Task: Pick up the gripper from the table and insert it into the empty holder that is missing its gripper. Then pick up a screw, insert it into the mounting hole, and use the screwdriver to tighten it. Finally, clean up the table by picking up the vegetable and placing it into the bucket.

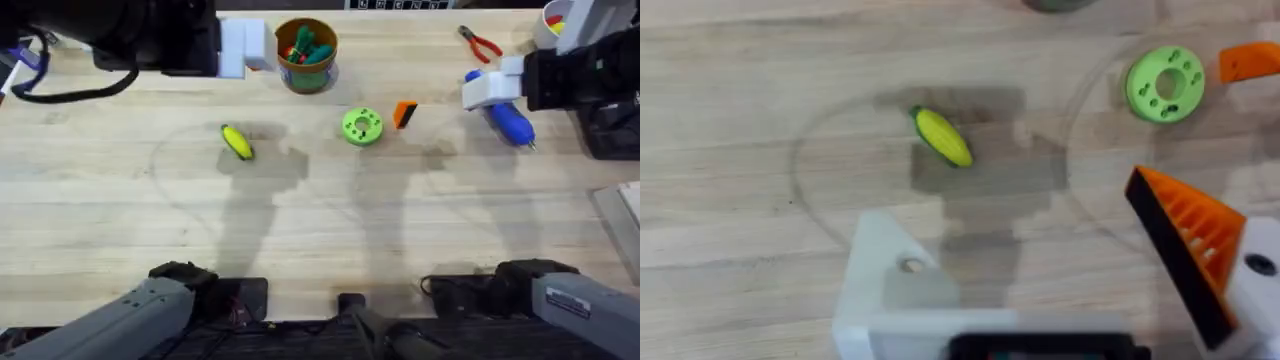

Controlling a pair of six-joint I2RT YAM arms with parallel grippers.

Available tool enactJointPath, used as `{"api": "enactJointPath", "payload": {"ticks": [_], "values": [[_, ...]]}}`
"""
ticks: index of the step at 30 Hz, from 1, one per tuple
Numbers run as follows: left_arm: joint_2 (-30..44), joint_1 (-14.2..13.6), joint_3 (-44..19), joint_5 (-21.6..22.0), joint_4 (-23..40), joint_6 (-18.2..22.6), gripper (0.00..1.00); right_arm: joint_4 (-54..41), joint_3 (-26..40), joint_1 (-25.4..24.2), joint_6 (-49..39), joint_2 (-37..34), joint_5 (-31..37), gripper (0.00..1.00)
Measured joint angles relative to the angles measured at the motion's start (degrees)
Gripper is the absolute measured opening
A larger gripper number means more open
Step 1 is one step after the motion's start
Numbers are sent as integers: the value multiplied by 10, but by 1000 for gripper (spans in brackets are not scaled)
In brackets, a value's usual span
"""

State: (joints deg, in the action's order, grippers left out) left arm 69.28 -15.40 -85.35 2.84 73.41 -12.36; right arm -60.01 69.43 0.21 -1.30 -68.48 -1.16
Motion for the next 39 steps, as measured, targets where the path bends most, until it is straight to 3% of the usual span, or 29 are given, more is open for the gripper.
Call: {"api": "enactJointPath", "payload": {"ticks": [3, 12, 20, 23, 27, 35, 39], "values": [[0, 0, 0, 7, -6, 8, 985, 0, 0, 0, 0, 0, 0, 994], [-4, 4, 1, 20, -79, 86, 986, 0, 0, 0, 0, 0, 0, 993], [-74, 76, 19, 4, -163, 112, 985, 0, 0, 0, 0, 0, 0, 994], [-118, 95, 75, -17, -218, 128, 986, 0, 0, 0, 0, 0, 0, 993], [-173, 108, 199, -48, -326, 137, 985, 0, 0, 0, 0, 0, 0, 994], [-272, 112, 460, -108, -541, 143, 985, 0, 0, 0, 0, 0, 0, 994], [-330, 112, 549, -131, -604, 144, 985, 0, 0, 0, 0, 0, 0, 994]]}}
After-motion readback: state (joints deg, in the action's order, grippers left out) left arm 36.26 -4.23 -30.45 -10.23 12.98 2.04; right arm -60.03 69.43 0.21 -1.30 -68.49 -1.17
